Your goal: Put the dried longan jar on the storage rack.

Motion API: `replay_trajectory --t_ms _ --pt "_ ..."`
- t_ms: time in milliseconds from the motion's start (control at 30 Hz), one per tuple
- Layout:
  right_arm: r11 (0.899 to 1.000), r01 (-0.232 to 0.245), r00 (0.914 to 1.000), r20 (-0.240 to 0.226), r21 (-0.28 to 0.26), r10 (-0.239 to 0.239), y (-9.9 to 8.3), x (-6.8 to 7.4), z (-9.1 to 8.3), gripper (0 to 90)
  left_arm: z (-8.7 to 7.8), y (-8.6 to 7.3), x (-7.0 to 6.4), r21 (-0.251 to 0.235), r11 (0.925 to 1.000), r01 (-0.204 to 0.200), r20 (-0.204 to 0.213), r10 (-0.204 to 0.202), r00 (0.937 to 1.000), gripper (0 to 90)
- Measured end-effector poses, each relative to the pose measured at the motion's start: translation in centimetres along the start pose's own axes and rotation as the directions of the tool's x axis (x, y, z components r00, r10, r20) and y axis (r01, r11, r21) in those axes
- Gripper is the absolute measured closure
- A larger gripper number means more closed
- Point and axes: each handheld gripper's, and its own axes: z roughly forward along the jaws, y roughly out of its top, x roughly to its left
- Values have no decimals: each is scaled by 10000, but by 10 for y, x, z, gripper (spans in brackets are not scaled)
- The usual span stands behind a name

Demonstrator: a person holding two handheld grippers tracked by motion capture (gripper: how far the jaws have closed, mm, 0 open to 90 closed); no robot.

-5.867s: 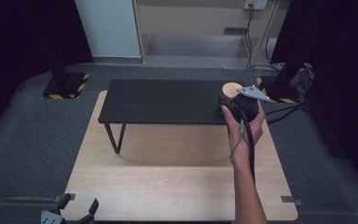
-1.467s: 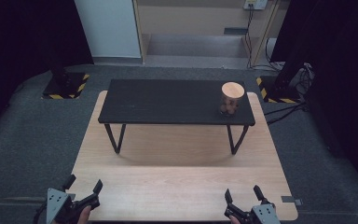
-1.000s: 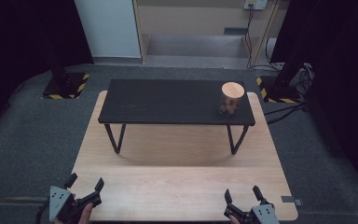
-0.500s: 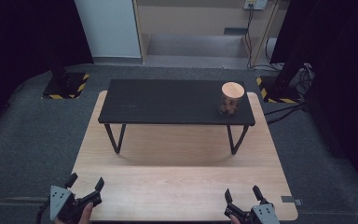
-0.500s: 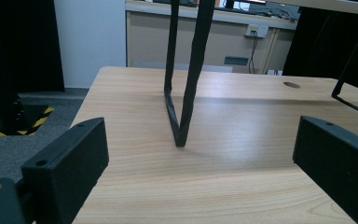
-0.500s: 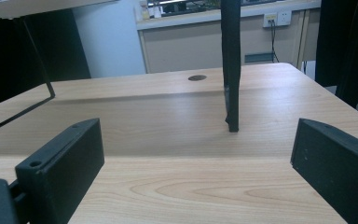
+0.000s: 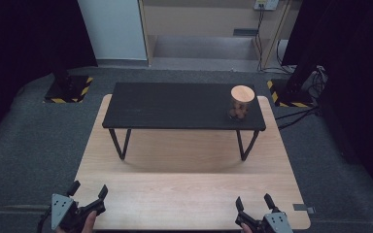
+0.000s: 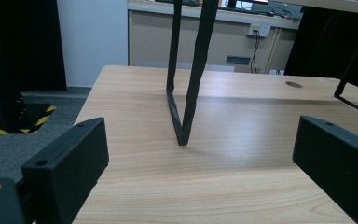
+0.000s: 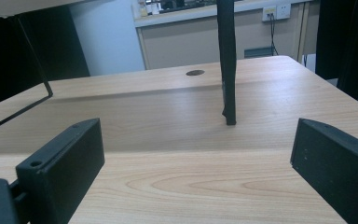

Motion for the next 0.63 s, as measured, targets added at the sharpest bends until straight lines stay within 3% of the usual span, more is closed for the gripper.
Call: replay_trajectory --t_ms 367,467,633 --pt "10000 -81 10000 19 -25 81 0 -1 3 31 -4 -1 1 -138 9999 39 -50 -40 10000 22" --pt "9995 -292 9995 -80 -97 291 2 -3 3 28 -6 0 2 -228 9997 66 7 -66 10000 22" --pt "9984 -250 9988 -437 -509 228 22 -3 2 18 -13 4 0 -432 9990 63 14 -62 10000 19"
